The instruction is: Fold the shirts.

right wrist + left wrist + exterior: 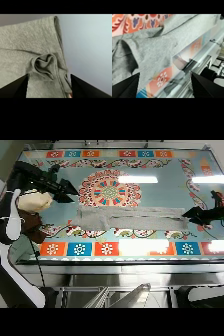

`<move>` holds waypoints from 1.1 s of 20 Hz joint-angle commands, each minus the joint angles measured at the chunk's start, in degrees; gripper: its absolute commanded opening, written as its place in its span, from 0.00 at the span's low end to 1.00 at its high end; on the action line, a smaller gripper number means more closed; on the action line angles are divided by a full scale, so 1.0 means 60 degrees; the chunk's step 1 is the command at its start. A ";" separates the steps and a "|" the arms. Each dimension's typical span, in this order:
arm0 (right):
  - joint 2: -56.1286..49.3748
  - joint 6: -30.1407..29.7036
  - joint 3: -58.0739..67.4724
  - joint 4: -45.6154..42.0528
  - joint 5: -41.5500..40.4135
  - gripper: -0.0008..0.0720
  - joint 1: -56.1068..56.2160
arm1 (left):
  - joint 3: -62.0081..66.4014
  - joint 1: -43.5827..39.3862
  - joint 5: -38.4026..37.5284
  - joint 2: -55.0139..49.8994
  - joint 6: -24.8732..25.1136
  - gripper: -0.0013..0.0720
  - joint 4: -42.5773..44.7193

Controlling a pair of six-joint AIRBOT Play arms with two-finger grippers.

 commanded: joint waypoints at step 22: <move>0.1876 -0.1257 0.1599 0.5009 0.4375 0.03 -0.0463 | 0.0488 -0.6080 -0.3942 -0.2193 -0.2135 0.04 -0.0321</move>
